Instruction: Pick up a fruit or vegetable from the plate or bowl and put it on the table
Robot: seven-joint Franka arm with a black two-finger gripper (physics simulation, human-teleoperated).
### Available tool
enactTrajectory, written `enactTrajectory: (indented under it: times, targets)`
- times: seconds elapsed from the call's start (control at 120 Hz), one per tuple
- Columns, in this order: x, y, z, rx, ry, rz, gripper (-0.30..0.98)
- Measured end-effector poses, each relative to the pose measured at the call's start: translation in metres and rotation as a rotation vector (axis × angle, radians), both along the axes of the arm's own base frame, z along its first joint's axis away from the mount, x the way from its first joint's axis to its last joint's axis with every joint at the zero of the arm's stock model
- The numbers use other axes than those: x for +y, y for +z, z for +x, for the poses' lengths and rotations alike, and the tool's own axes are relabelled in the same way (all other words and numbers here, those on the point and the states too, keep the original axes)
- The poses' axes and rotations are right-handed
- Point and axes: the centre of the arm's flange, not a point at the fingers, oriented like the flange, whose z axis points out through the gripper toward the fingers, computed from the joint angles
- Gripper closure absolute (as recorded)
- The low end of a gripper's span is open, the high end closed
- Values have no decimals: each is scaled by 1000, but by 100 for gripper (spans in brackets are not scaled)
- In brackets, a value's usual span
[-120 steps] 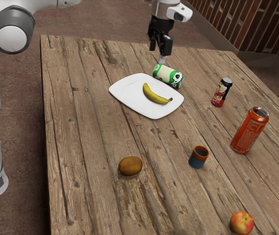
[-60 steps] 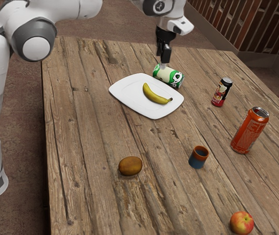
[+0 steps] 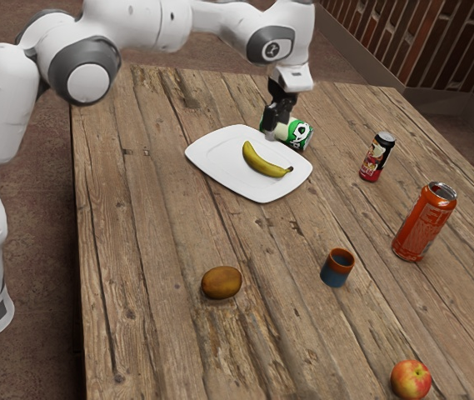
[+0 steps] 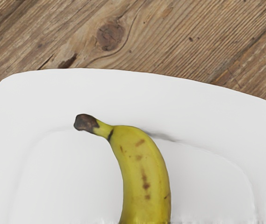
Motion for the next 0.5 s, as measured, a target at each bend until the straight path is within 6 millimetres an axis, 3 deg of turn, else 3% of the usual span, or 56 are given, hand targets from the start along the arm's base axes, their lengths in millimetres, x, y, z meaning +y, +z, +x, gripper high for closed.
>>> enactTrajectory:
  times: [0.125, 0.342, 0.5]
  targets:
    - [4, -8, -3, 44, -85, 1, 0]
    - [7, -54, -12, 155, -189, -21, 0]
    - [3, -64, -11, 171, -253, -22, 0]
